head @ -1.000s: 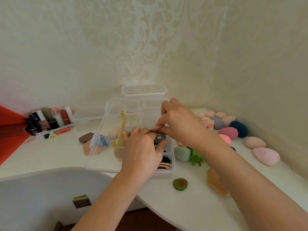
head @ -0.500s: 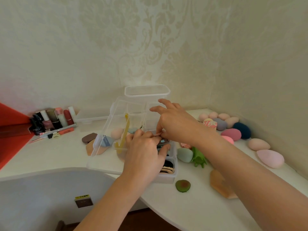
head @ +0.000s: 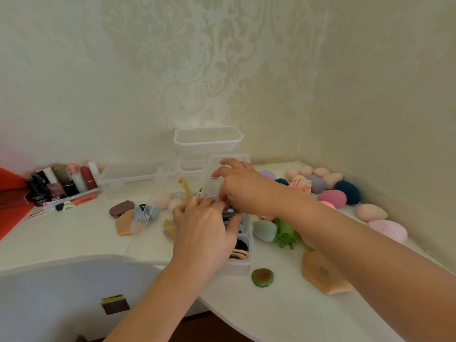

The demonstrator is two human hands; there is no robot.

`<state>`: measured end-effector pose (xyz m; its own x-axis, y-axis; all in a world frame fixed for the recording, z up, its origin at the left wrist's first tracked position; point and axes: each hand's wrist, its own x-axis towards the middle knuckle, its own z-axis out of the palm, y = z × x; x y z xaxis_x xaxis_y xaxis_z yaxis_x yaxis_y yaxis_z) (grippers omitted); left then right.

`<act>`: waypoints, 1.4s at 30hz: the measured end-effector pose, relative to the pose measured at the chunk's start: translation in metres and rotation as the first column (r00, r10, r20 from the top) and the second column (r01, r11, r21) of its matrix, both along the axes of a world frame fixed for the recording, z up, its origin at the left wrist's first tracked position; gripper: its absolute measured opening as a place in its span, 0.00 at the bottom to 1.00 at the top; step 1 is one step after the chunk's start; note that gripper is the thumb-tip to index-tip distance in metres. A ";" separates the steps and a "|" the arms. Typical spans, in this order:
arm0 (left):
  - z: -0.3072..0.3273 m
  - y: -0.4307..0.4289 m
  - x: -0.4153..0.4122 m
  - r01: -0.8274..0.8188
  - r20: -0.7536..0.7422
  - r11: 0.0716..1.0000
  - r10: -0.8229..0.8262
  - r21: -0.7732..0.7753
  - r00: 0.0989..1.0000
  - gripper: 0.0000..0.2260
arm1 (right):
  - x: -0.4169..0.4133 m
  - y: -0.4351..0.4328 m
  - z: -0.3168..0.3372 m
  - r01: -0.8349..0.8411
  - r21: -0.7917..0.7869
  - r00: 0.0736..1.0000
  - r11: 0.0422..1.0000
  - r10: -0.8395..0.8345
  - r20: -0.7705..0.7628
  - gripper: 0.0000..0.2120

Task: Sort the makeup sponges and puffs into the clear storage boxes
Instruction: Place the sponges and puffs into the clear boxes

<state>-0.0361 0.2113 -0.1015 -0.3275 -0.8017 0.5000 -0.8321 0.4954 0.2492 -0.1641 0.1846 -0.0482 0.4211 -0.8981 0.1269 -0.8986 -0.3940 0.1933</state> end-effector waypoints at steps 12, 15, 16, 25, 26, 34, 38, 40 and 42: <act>0.002 -0.001 0.000 0.012 0.011 0.998 -0.013 0.057 1.000 0.14 | 0.018 0.026 -0.009 0.319 -0.117 0.945 0.940 -0.325 -0.033 0.11; 0.003 -0.005 0.002 0.057 0.037 0.996 -0.060 0.069 0.998 0.14 | 0.010 0.024 -0.003 0.328 0.006 0.945 0.945 -0.328 0.001 0.10; 0.003 -0.006 0.002 0.074 0.041 0.995 -0.077 0.071 0.996 0.15 | 0.006 0.023 -0.001 0.328 0.057 0.944 0.943 -0.330 0.026 0.10; 0.000 -0.006 0.003 0.131 -0.028 0.991 -0.130 0.022 0.991 0.13 | 0.013 0.006 0.001 0.360 0.090 0.932 0.929 -0.363 0.013 0.05; -0.001 -0.006 0.003 0.136 -0.034 0.991 -0.135 0.009 0.990 0.12 | 0.015 0.005 0.002 0.361 0.082 0.932 0.929 -0.362 -0.005 0.04; 0.000 0.002 0.000 0.097 -0.172 0.995 -0.094 0.009 0.981 0.14 | 0.024 -0.005 0.020 0.317 0.167 0.938 0.934 -0.283 -0.199 0.16; 0.003 0.005 0.003 0.119 -0.179 0.993 -0.114 0.022 0.977 0.14 | 0.021 -0.012 0.020 0.316 0.294 0.931 0.902 -0.234 -0.280 0.11; 0.003 0.005 0.004 0.145 -0.183 0.989 -0.136 0.039 0.974 0.13 | 0.015 -0.012 0.025 0.258 0.406 0.946 0.877 -0.144 -0.290 0.11; 0.003 0.004 0.004 0.164 -0.186 0.985 -0.152 0.047 0.971 0.13 | 0.008 -0.012 0.031 0.240 0.491 0.958 0.837 -0.121 -0.261 0.10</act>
<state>-0.0316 0.2156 -0.0983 -0.3608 -0.7780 0.5143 -0.6826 0.5960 0.4228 -0.1564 0.1727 -0.0175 0.2078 -0.8708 -0.4455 -0.9243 -0.3238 0.2018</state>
